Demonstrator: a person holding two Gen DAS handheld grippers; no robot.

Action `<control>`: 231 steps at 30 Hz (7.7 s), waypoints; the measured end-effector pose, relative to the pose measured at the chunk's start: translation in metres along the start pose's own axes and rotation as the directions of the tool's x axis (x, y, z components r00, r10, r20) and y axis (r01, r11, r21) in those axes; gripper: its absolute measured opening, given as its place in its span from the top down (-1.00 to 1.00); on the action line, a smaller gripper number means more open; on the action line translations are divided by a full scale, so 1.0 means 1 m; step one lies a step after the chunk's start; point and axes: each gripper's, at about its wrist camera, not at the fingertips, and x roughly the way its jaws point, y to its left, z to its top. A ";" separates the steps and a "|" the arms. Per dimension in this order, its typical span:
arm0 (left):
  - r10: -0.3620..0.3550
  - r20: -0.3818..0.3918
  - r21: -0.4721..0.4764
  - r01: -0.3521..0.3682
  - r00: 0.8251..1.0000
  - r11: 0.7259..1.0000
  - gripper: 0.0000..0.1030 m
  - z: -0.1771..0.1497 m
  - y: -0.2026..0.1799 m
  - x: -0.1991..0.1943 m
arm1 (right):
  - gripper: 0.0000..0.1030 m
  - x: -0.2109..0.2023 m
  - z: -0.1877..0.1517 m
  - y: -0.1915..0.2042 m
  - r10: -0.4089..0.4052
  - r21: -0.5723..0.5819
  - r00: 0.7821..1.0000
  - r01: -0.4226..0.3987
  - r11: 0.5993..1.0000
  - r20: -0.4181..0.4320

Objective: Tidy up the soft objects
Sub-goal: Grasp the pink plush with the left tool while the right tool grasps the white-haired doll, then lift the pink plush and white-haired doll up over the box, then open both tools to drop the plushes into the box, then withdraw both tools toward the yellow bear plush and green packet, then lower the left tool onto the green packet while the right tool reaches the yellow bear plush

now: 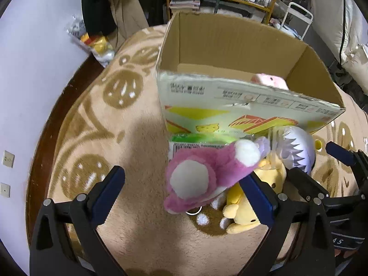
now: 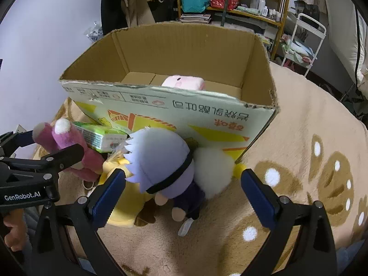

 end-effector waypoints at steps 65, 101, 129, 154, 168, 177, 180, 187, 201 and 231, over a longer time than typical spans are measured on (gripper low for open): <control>-0.050 0.227 -0.049 0.063 0.973 0.997 0.09 -0.031 0.009 -0.078 | 0.01 -0.074 -0.012 -0.028 0.175 0.192 0.966 -0.212 0.958 0.192; -0.030 0.519 0.004 0.032 0.854 0.999 0.09 -0.018 -0.004 -0.137 | 0.01 -0.133 0.012 -0.029 0.184 0.096 0.882 -0.249 0.964 0.434; -0.061 0.490 0.125 -0.001 0.870 0.992 0.07 0.055 -0.038 -0.076 | 0.01 -0.074 0.077 -0.043 0.273 0.049 0.854 -0.327 0.944 0.442; -0.007 0.385 0.069 -0.022 0.923 0.997 -0.51 0.039 -0.018 -0.076 | -0.50 -0.064 0.061 -0.039 0.210 0.075 0.908 -0.253 0.964 0.363; 0.007 0.362 0.058 -0.030 0.932 0.998 -0.81 0.002 -0.003 -0.110 | -1.00 -0.086 0.036 -0.028 0.099 0.102 0.931 -0.143 0.984 0.350; 0.052 0.295 0.066 -0.075 0.954 0.995 -0.89 -0.013 -0.004 -0.104 | -1.00 -0.085 0.013 -0.024 0.076 0.140 0.953 -0.121 0.983 0.292; 0.057 0.272 0.064 -0.077 0.961 0.995 -0.89 -0.016 -0.002 -0.099 | -1.00 -0.081 0.007 -0.022 0.050 0.146 0.963 -0.092 0.985 0.266; 0.063 0.238 0.065 -0.080 0.969 0.995 -0.89 -0.016 -0.001 -0.091 | -1.00 -0.067 0.000 -0.018 0.027 0.149 0.982 -0.056 0.987 0.190; 0.029 0.151 0.074 -0.041 0.988 0.996 -0.89 -0.002 -0.001 -0.059 | -1.00 -0.022 -0.002 -0.008 -0.002 0.094 0.999 -0.001 0.996 0.034; -0.081 -0.010 0.078 0.082 0.997 0.994 -0.89 0.021 -0.011 0.011 | -1.00 0.039 -0.003 0.018 0.090 0.009 0.986 -0.089 0.996 -0.137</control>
